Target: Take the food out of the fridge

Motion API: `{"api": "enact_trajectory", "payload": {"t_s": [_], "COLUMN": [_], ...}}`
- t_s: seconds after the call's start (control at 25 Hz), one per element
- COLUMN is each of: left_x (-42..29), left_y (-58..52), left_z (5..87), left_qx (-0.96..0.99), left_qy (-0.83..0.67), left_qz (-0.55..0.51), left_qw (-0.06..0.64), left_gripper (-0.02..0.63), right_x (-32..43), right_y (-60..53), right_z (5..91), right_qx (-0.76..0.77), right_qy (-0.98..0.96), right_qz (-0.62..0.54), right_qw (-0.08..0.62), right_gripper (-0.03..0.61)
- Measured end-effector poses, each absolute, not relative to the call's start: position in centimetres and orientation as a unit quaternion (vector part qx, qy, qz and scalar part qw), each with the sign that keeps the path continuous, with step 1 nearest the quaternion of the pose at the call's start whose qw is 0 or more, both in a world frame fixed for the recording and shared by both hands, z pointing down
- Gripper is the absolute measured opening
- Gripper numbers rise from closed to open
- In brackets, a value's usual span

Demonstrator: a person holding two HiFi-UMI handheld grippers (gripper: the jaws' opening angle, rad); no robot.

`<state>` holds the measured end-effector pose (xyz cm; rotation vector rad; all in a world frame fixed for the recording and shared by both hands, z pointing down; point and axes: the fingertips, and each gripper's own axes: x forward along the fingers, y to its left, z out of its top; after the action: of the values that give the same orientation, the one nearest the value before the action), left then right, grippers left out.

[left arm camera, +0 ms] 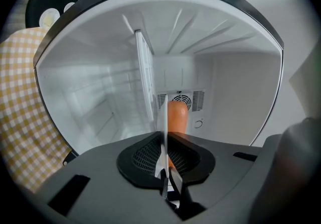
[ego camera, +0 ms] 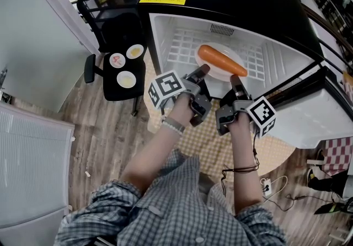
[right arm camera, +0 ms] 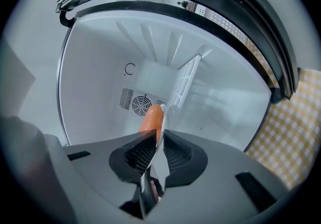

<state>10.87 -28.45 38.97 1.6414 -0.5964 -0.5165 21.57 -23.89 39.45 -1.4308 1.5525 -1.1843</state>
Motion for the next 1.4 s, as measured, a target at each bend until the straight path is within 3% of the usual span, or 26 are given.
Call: {"api": "enact_trajectory", "payload": {"t_s": [1.4], "left_x": [10.9], "left_y": [-24.8], "left_z": [38.9], "left_qx": [0.729], "left_qy": [-0.242], "left_qz": [-0.180], "left_qw": [0.615], "left_gripper": [0.044], "right_x": [21.3], "right_y": [-19.7], "right_z": [38.7], "right_qx": [-0.567], "right_qy": [0.592], "right_qz": [-0.446], "right_qw": [0.360], "right_gripper": [0.041]}}
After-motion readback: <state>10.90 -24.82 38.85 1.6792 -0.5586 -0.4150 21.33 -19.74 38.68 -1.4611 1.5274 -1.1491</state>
